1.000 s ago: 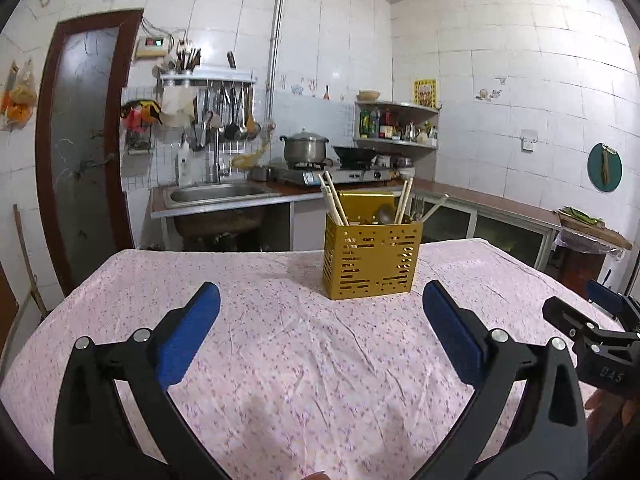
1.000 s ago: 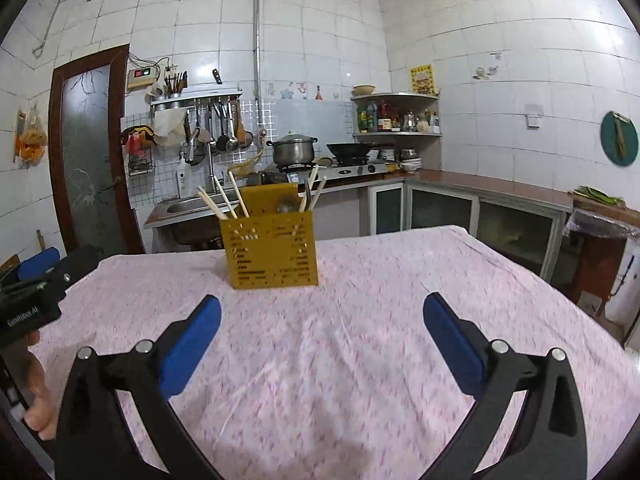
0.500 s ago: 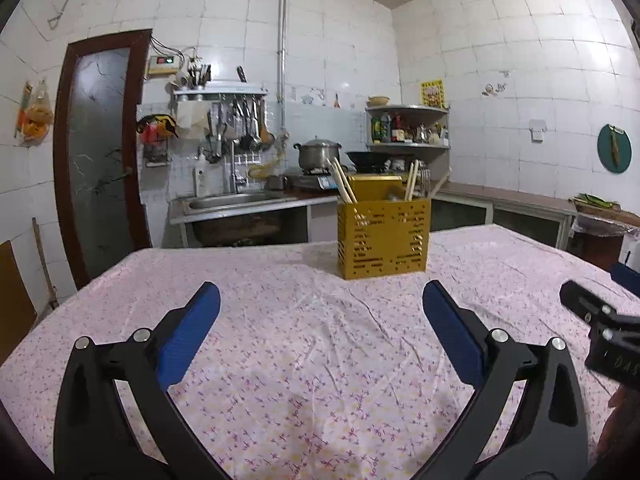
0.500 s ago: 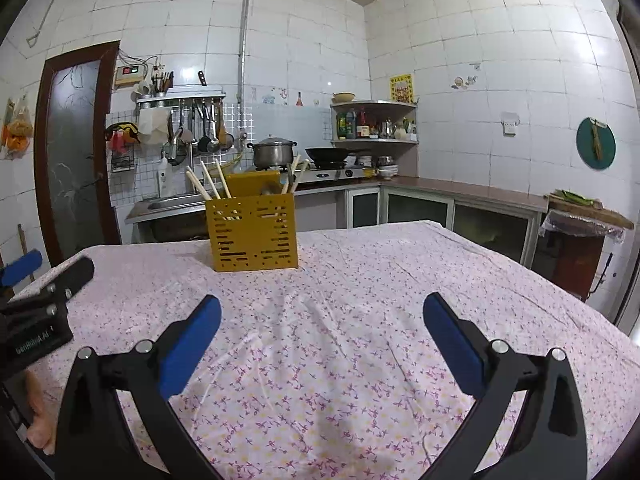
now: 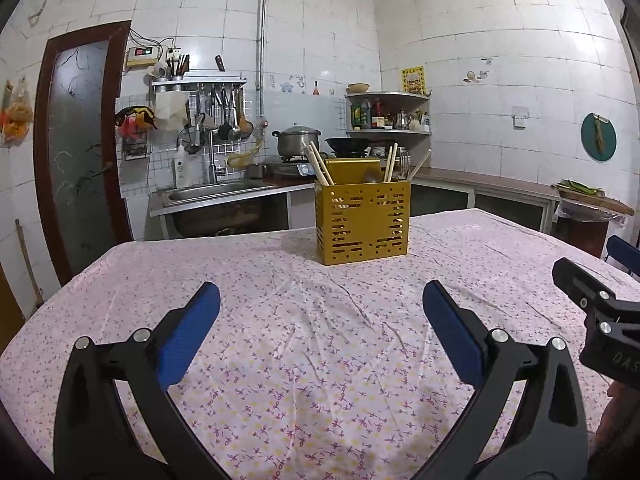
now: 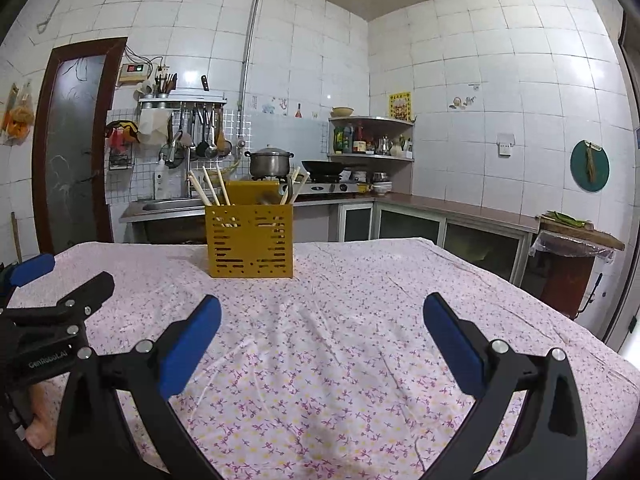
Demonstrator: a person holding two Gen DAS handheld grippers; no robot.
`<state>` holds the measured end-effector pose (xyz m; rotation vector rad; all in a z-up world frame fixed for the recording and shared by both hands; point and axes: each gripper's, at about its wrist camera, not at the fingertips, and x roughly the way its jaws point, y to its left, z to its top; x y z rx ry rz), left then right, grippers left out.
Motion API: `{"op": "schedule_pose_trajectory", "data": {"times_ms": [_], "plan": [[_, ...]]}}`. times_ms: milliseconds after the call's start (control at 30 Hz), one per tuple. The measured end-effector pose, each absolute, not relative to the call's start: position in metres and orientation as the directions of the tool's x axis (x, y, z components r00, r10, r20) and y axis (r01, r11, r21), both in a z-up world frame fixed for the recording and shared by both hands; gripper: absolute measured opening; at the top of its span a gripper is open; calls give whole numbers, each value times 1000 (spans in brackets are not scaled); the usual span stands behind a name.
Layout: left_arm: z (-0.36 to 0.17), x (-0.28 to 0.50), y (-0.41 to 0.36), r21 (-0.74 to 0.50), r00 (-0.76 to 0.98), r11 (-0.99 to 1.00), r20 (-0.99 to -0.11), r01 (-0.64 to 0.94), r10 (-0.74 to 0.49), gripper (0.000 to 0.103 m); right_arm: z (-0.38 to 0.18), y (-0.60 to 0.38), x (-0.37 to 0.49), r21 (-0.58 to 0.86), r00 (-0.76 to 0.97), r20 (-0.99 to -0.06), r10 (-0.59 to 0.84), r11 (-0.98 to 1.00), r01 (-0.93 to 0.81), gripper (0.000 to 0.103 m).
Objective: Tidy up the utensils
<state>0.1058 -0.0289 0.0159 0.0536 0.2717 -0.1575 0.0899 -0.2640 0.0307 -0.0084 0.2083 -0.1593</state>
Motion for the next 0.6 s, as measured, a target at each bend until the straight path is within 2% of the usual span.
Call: {"op": "schedule_pose_trajectory", "data": {"times_ms": [600], "plan": [[14, 107, -29, 23, 945, 984, -284, 175, -161, 98, 32, -264, 91, -33, 966, -207, -157, 988, 153, 99]]}}
